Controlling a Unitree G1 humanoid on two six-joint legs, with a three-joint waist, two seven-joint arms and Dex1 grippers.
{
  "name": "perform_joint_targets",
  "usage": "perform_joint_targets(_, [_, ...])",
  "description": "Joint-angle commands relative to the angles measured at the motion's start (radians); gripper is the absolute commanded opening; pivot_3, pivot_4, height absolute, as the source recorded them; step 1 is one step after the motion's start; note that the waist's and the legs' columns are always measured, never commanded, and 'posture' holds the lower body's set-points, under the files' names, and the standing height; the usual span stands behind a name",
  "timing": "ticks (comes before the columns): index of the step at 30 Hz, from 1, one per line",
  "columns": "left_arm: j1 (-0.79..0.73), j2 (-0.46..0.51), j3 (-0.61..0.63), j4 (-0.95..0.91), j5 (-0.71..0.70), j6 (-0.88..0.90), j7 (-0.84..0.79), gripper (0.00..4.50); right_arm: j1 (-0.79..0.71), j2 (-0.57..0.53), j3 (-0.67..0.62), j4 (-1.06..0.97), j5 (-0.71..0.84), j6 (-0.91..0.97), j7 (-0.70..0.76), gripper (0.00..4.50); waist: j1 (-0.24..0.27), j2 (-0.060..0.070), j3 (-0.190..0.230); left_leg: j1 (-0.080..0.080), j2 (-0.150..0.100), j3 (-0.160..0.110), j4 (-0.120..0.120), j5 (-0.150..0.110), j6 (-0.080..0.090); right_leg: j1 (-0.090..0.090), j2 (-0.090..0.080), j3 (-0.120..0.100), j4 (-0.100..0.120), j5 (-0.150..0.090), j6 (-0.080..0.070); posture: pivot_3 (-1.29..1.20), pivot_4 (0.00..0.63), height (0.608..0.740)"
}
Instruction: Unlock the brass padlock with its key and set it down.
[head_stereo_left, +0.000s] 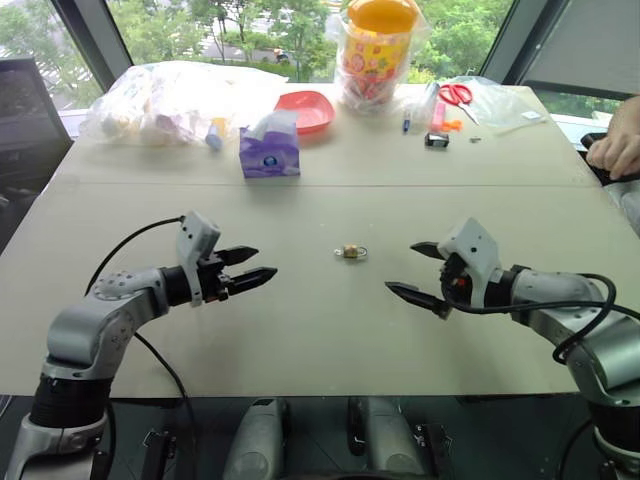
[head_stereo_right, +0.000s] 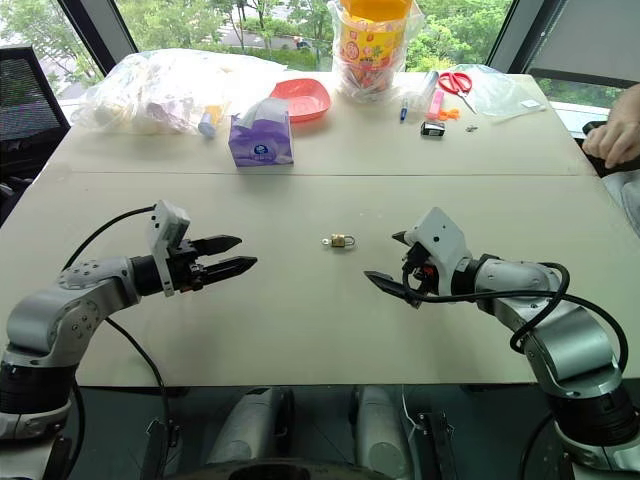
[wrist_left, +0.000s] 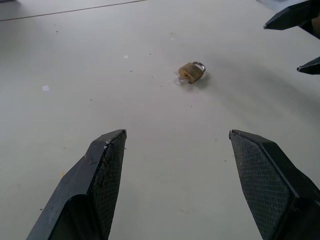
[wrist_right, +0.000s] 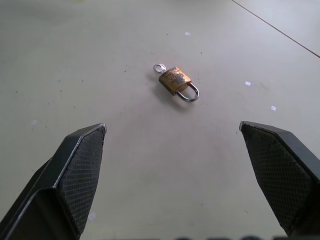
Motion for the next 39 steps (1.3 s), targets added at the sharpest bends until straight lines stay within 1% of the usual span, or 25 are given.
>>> perform_joint_targets(1, [-0.022,-0.007,0.025,-0.016,-0.018,-0.014,0.002,3.41,-0.019,-0.012,-0.005,-0.007,-0.008,-0.027,0.006,4.50,0.000,0.000,0.000,0.000,0.000,0.000,0.000,0.000,0.000,0.000,0.000,0.000,0.000,0.000,0.000,0.00,0.150,0.740])
perform_joint_targets(13, [-0.022,-0.007,0.009,-0.018,-0.011,-0.015,-0.010,3.41,-0.022,-0.009,0.002,-0.004,-0.018,-0.027,0.008,4.50,0.000,0.000,0.000,0.000,-0.001,0.001,0.000,0.000,0.000,0.000,0.000,0.000,0.000,0.000,0.000,0.00,0.150,0.740])
perform_joint_targets(17, [-0.047,0.006,-0.002,0.008,0.001,-0.024,-0.032,3.41,-0.062,-0.002,0.025,0.018,-0.019,-0.012,0.005,4.50,0.000,0.000,0.000,0.000,-0.001,0.001,0.000,0.000,0.000,0.000,0.000,0.000,0.000,0.000,0.000,0.00,0.150,0.740])
perform_joint_targets(18, [-0.067,0.027,-0.016,0.033,0.020,-0.038,-0.060,3.41,-0.102,-0.004,0.053,0.043,-0.039,-0.014,0.004,4.50,0.000,0.000,0.000,0.000,-0.001,0.001,0.000,0.000,0.000,0.001,0.001,0.000,0.000,0.000,0.000,0.00,0.150,0.740])
perform_joint_targets(21, [-0.103,0.146,-0.099,0.083,0.098,-0.092,-0.200,3.41,-0.242,0.011,0.144,0.156,-0.108,-0.009,-0.011,4.50,-0.008,0.000,0.000,0.001,-0.001,0.003,0.002,0.000,0.000,0.000,0.002,0.000,0.001,0.001,-0.001,0.00,0.150,0.740])
perform_joint_targets(22, [-0.113,0.168,-0.108,0.094,0.099,-0.101,-0.237,3.41,-0.273,0.017,0.163,0.181,-0.112,0.000,-0.002,4.50,-0.011,0.000,0.000,0.001,-0.001,0.003,0.002,0.000,0.000,0.000,0.002,0.000,0.001,0.002,-0.002,0.00,0.150,0.740])
perform_joint_targets(26, [-0.196,0.212,-0.116,0.146,0.096,-0.109,-0.325,3.41,-0.388,0.022,0.296,0.296,-0.163,-0.052,0.111,4.50,-0.004,0.000,0.000,0.000,0.000,0.003,0.001,0.000,0.000,-0.001,0.002,-0.001,0.001,0.002,-0.003,0.00,0.150,0.740])
perform_joint_targets(30, [-0.234,0.216,-0.126,0.163,0.123,-0.140,-0.349,3.41,-0.485,0.057,0.405,0.464,-0.240,-0.136,0.191,4.50,-0.003,0.000,0.000,-0.006,-0.002,0.004,0.001,0.000,0.000,-0.005,0.001,0.000,0.000,0.002,-0.002,0.00,0.150,0.740])
perform_joint_targets(32, [-0.237,0.204,-0.121,0.154,0.128,-0.138,-0.333,3.41,-0.539,0.089,0.448,0.573,-0.306,-0.188,0.190,4.50,-0.004,0.000,0.000,-0.008,-0.002,0.004,0.002,0.000,0.001,-0.006,0.001,-0.001,0.000,0.002,-0.002,0.00,0.150,0.740])
perform_joint_targets(36, [-0.174,0.189,-0.114,0.095,0.130,-0.131,-0.300,3.41,-0.609,0.164,0.473,0.731,-0.339,-0.263,0.243,4.50,-0.008,0.000,0.000,-0.008,-0.002,0.004,0.003,0.000,0.001,-0.006,0.002,-0.001,0.001,0.003,-0.001,0.00,0.150,0.740])
perform_joint_targets(39, [-0.126,0.181,-0.105,0.056,0.128,-0.124,-0.276,3.41,-0.637,0.200,0.484,0.813,-0.361,-0.304,0.287,4.50,-0.011,0.000,0.000,-0.008,-0.002,0.003,0.003,0.000,0.001,-0.006,0.002,-0.001,0.001,0.005,0.002,0.00,0.150,0.740])
